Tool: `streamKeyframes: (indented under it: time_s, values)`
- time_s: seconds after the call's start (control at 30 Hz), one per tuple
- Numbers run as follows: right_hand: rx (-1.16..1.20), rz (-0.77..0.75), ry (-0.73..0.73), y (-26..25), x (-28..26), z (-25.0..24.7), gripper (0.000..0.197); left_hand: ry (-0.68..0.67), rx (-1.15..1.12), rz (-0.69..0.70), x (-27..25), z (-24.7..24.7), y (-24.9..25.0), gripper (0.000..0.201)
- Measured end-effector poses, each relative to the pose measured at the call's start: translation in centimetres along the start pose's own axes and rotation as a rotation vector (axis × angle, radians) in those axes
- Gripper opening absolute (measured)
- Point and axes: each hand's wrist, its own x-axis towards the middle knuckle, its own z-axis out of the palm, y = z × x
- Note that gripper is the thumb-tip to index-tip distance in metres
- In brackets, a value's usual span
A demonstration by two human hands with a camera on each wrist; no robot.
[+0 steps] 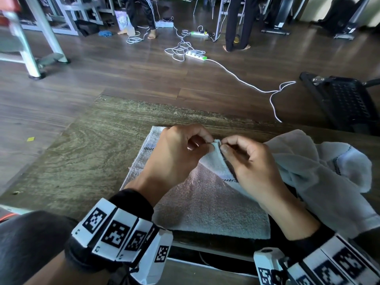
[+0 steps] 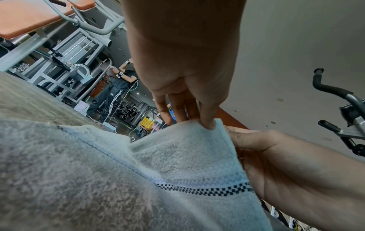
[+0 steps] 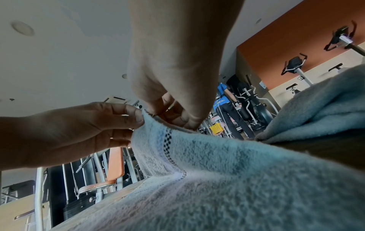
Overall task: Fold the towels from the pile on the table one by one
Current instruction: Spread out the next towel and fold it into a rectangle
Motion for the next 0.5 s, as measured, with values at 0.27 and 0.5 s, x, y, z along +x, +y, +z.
streamKeyframes:
  time_s: [0.27, 0.5]
  values:
    - [-0.068, -0.014, -0.109, -0.18, -0.32, 0.01, 0.014, -0.021, 0.032, 0.019, -0.02, 0.18, 0.0, 0.008]
    - [-0.07, -0.014, -0.145, -0.18, -0.29, -0.21, 0.017, -0.077, 0.022, 0.017, -0.12, 0.21, -0.06, 0.016]
